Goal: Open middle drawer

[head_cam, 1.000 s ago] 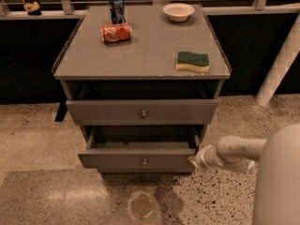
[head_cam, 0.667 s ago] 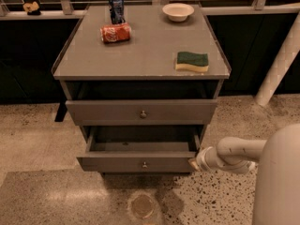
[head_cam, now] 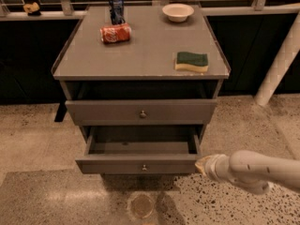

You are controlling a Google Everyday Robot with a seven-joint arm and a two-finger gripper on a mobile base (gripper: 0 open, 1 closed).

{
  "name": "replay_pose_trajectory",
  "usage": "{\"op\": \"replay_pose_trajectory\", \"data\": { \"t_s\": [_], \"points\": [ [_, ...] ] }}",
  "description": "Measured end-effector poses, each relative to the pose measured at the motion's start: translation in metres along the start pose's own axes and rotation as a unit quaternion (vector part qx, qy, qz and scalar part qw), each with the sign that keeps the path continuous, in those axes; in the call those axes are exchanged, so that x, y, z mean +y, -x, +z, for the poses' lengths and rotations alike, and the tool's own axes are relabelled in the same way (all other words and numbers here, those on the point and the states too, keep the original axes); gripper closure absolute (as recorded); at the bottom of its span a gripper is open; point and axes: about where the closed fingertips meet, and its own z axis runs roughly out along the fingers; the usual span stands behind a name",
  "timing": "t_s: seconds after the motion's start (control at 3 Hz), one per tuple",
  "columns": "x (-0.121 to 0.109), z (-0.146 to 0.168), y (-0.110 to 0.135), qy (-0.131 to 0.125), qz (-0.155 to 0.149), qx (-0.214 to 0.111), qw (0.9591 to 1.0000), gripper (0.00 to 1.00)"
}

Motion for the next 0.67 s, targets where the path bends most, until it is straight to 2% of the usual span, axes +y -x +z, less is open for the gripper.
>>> {"op": "replay_pose_trajectory", "data": {
  "t_s": [0.33,0.67],
  "points": [
    [0.0198,-0.0096,-0.0286,-0.012,0.019,0.002,0.9997,1.00],
    [0.0199,-0.0095,-0.0286,-0.012,0.019,0.002,0.9997,0.81]
  ]
}}
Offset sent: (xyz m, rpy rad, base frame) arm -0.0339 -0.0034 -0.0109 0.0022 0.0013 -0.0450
